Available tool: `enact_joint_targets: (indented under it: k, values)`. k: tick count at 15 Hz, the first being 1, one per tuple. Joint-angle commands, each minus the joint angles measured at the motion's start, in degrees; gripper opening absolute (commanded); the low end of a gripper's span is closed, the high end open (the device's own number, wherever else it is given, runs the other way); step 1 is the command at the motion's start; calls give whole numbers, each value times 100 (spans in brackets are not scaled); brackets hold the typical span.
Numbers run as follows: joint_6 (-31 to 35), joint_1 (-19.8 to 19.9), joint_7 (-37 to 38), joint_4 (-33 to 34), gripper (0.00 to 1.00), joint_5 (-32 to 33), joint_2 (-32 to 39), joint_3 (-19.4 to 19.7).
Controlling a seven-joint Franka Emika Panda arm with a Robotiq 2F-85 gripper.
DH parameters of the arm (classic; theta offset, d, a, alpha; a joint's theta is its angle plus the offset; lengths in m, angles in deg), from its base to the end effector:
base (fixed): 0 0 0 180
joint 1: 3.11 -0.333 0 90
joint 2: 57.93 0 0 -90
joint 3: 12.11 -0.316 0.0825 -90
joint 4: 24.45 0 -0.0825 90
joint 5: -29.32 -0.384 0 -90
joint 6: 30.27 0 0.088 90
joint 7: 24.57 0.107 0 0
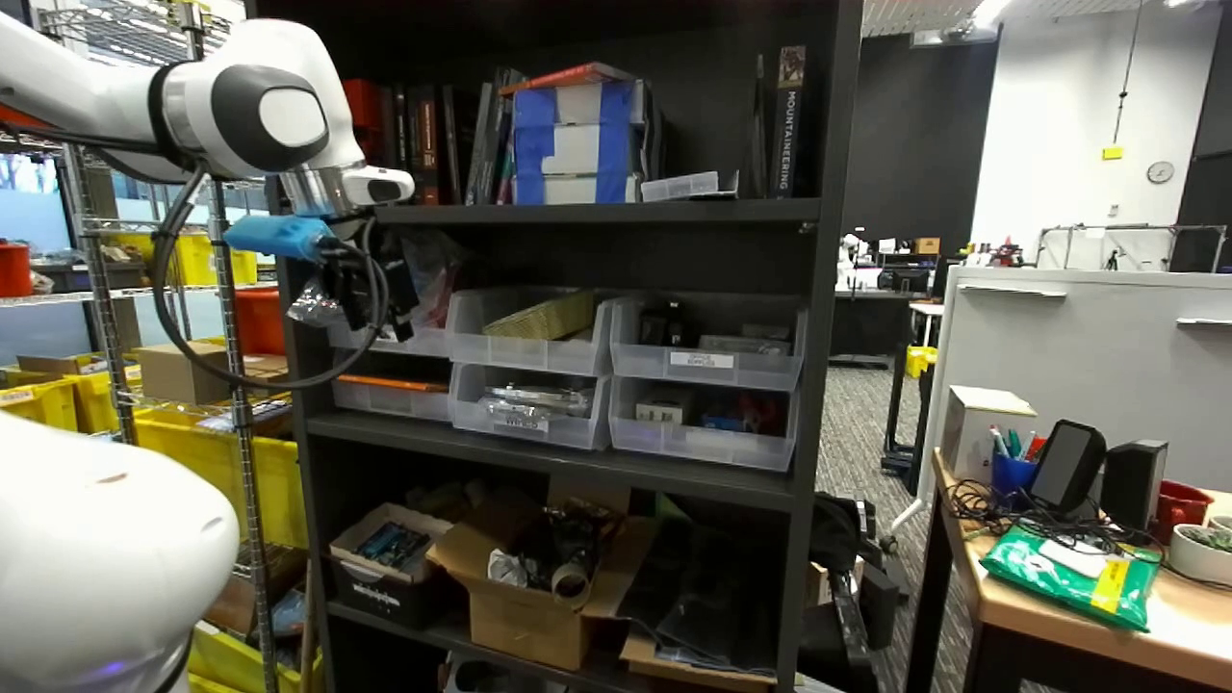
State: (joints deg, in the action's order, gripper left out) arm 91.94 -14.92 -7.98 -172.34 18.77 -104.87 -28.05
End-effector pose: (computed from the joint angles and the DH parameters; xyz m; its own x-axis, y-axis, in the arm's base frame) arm 0.2969 0.1794 0.5374 0.9387 0.0565 0.3400 0.0882 -0.9930 -0.0785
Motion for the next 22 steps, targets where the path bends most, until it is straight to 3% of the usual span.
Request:
enact_joint_targets:
  k: [1,11,19,22]
  values:
    - [-39,-101,-68,72,100,-111,-403,104]
    - [677,98,61,315,100,-12,-793,-16]
    - [851,-146,-260,609,100,-112,-776,114]
    - [1501,186,-158,791,100,239,-902,-127]
